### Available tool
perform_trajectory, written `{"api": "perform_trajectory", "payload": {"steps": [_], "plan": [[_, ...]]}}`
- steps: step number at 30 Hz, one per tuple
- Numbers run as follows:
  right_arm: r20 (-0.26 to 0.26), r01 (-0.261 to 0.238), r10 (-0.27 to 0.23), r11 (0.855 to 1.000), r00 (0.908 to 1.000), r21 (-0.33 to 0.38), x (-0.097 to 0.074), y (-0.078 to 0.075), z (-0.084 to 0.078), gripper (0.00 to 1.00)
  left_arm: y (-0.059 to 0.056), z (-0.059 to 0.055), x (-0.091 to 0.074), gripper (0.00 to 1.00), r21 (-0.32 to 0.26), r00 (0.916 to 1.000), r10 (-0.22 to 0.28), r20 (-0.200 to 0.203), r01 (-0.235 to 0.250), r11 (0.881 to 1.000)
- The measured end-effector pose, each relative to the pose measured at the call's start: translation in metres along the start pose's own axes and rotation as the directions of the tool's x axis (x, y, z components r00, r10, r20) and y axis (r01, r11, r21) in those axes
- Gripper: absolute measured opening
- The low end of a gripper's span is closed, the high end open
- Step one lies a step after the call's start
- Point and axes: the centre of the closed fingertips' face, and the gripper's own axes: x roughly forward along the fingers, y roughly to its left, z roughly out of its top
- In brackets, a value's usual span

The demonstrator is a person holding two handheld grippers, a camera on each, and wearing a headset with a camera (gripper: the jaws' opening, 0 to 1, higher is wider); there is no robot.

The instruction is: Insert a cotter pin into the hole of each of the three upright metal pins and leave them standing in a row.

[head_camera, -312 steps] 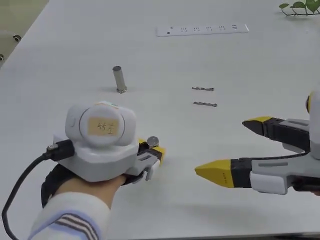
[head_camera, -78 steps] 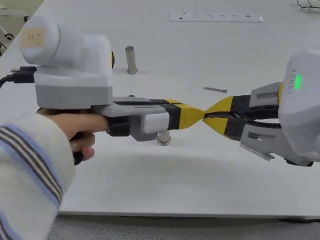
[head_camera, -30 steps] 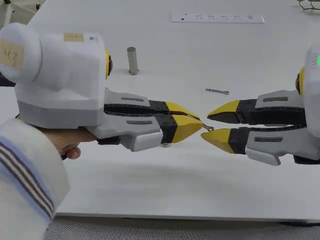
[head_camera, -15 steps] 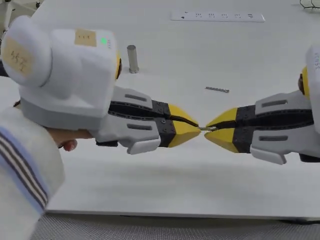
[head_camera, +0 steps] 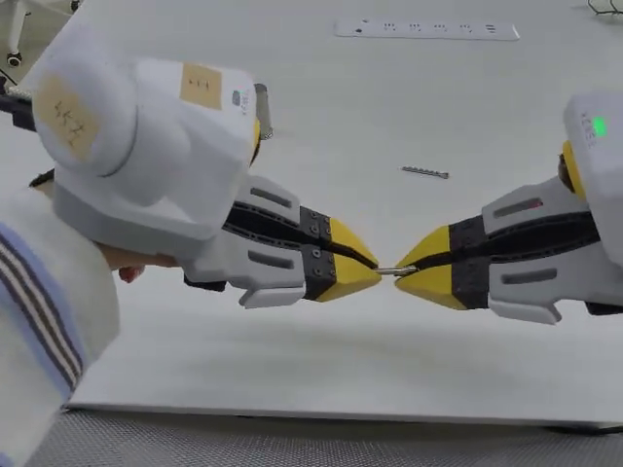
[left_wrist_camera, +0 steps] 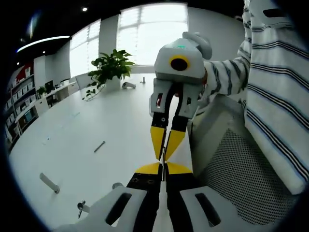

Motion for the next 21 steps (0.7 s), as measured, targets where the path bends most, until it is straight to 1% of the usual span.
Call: {"api": "perform_trajectory", "payload": {"steps": [2, 3, 4, 9, 13, 16, 20, 21], "plan": [[-0.002, -0.011, 0.011, 1.0, 0.9999, -0.003, 0.0, 0.001, -0.001, 0.0, -0.001, -0.002, 0.0, 0.0, 0.0, 1.0, -0.006, -0.007, 0.006, 1.0], [-0.003, -0.017, 0.017, 1.0, 0.9998, -0.002, 0.001, 0.002, -0.001, 0.0, 0.0, -0.003, 0.001, 0.0, 0.011, 0.9999, -0.006, -0.013, 0.006, 1.0], [-0.006, -0.017, 0.017, 1.0, 0.9998, -0.006, 0.001, 0.001, -0.001, 0.0, 0.0, -0.004, 0.001, 0.0, 0.02, 0.9999, -0.002, -0.016, 0.003, 1.0], [-0.005, -0.022, 0.022, 1.0, 0.9997, -0.007, 0.002, -0.001, -0.004, 0.0, 0.002, -0.007, 0.001, 0.0, 0.019, 0.9997, 0.004, -0.023, -0.004, 1.0], [0.01, -0.013, 0.013, 1.0, 0.9999, 0.002, 0.002, -0.005, -0.003, 0.0, 0.008, -0.008, 0.0, 0.0, 0.013, 0.9996, 0.017, -0.02, -0.017, 1.0], [0.019, -0.007, 0.006, 1.0, 0.9998, 0.011, 0.003, -0.006, -0.002, 0.0, 0.011, -0.009, -0.001, 0.0, 0.021, 0.9992, 0.03, -0.025, -0.03, 0.999], [0.027, 0.015, -0.016, 1.0, 0.9995, 0.028, 0.002, -0.013, -0.003, 0.0, 0.02, -0.016, -0.003, 0.08, 0.028, 0.9967, 0.065, -0.049, -0.064, 0.998], [0.03, 0.023, -0.024, 0.999, 0.9993, 0.034, 0.002, -0.016, -0.004, 0.0, 0.022, -0.017, -0.004, 0.09, 0.022, 0.996, 0.073, -0.053, -0.072, 0.997]]}}
